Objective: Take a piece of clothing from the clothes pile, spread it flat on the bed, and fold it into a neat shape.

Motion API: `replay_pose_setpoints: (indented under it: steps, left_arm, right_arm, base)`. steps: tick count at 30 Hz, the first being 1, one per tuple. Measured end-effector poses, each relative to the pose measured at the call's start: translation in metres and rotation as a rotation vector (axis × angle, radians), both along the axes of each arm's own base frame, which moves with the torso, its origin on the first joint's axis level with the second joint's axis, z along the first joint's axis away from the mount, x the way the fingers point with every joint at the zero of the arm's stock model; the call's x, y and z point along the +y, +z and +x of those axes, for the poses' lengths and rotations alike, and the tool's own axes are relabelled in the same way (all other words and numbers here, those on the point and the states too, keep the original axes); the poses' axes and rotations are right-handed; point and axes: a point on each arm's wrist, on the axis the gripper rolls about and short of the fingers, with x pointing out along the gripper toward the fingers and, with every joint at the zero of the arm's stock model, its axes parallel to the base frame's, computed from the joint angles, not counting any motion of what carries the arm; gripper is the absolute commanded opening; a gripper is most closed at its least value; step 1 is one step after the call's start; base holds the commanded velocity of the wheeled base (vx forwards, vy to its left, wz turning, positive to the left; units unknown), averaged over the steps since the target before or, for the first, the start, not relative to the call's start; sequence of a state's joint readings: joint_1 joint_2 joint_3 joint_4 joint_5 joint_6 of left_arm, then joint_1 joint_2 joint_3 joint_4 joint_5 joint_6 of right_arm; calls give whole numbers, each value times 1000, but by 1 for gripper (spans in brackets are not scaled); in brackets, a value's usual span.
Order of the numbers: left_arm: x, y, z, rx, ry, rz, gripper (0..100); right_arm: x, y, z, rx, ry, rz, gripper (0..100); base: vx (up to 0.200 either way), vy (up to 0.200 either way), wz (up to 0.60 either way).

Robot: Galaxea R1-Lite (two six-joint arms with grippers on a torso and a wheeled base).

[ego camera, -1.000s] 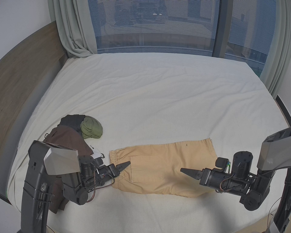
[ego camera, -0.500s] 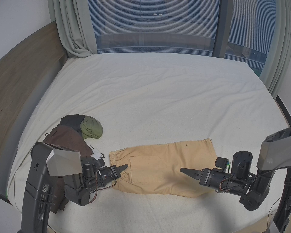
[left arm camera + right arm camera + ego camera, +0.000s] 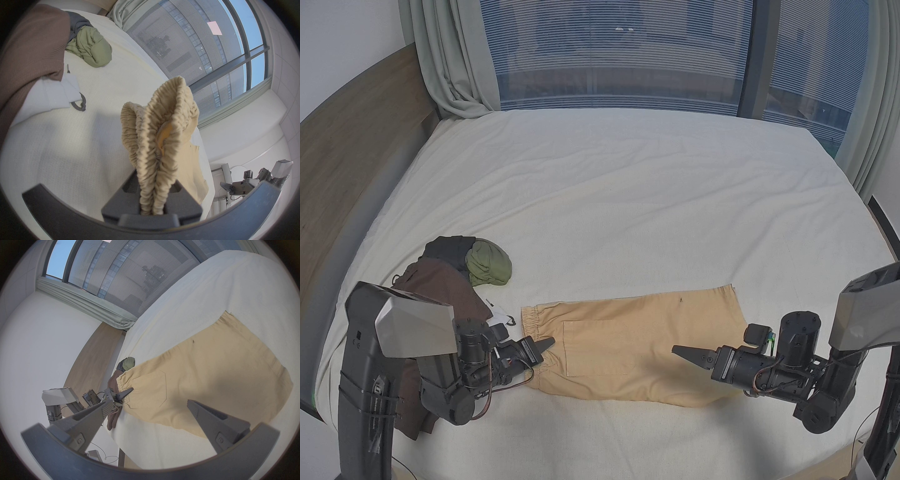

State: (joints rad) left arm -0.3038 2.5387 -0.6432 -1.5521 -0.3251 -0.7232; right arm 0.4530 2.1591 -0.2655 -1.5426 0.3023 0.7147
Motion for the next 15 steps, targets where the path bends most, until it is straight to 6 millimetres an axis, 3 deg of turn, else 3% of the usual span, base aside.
replay_pose_setpoints:
  steps: [15]
  left_arm:
    - [23,30,-22,15,-14,-19,0]
  right_arm:
    - [0,-2,0,5,1,-4,100]
  base:
    - [0,0,0]
